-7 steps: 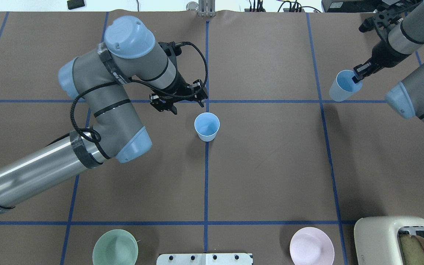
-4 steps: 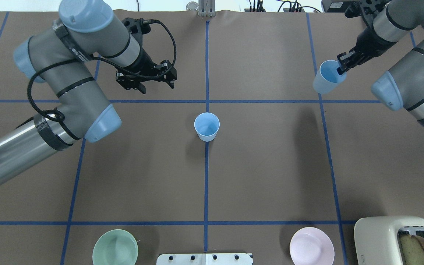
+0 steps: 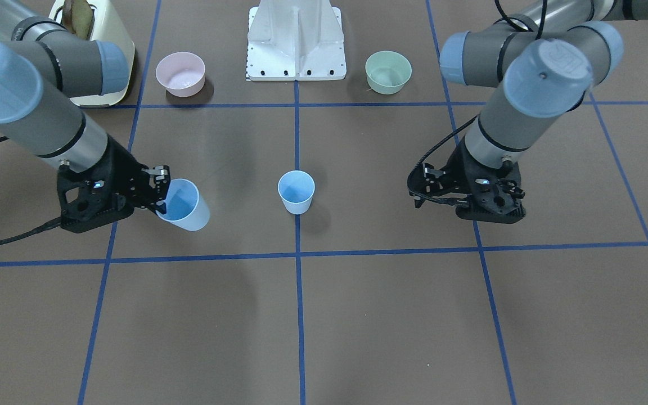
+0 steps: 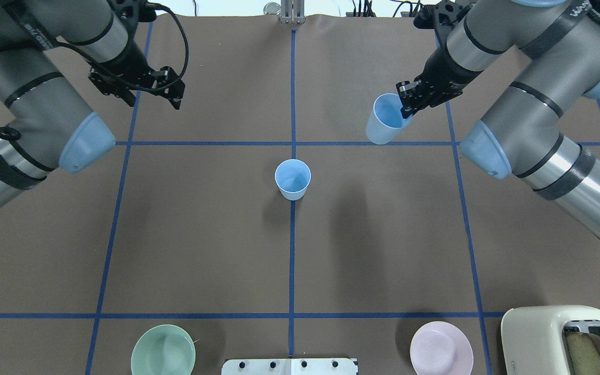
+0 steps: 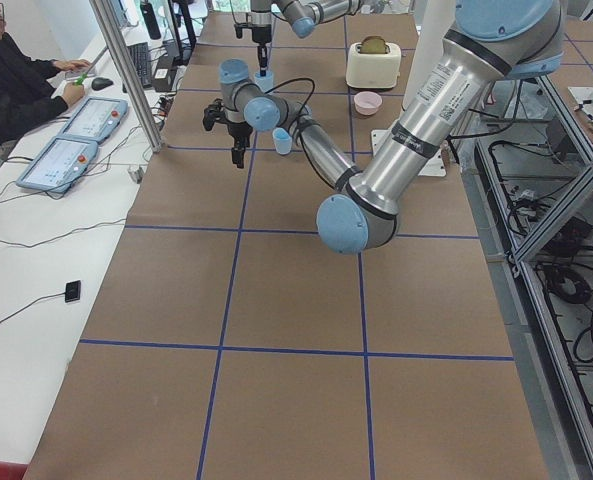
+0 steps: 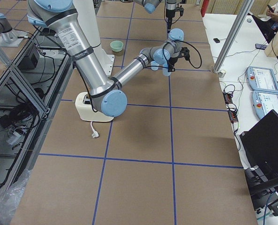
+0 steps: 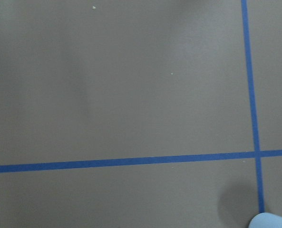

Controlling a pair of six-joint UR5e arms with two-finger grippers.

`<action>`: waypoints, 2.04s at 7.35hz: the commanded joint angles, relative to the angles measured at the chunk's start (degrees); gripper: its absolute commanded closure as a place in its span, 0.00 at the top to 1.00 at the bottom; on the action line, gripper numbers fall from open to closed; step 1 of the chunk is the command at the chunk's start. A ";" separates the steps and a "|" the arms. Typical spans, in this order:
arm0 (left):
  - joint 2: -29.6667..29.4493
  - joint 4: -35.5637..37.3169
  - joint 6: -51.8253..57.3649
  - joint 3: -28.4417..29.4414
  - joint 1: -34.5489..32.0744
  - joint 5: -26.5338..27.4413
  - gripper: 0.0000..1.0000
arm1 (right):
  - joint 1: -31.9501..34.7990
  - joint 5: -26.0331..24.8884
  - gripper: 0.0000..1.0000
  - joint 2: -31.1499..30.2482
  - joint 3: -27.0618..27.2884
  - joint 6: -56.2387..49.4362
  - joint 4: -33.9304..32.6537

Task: Stack blue cups with both arms
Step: 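Lift the second blue cup with the right gripper while the left arm withdraws, then lower the held cup into the center cup with the right gripper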

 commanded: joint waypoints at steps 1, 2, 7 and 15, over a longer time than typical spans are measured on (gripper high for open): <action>5.93 0.41 10.82 -1.57 -5.54 -1.37 0.97 | -4.38 -3.44 0.00 4.55 0.51 7.89 -1.72; 7.69 0.33 13.56 -1.57 -7.22 -2.08 0.97 | -6.92 -6.68 0.00 7.79 0.51 8.17 -6.18; 10.26 -0.12 16.14 -1.48 -8.73 -2.08 0.97 | -15.55 -14.09 0.00 11.69 -0.54 9.75 -9.30; 10.70 -0.29 16.23 -1.22 -8.73 -2.08 0.97 | -16.97 -17.00 0.00 12.83 -3.53 10.02 -7.72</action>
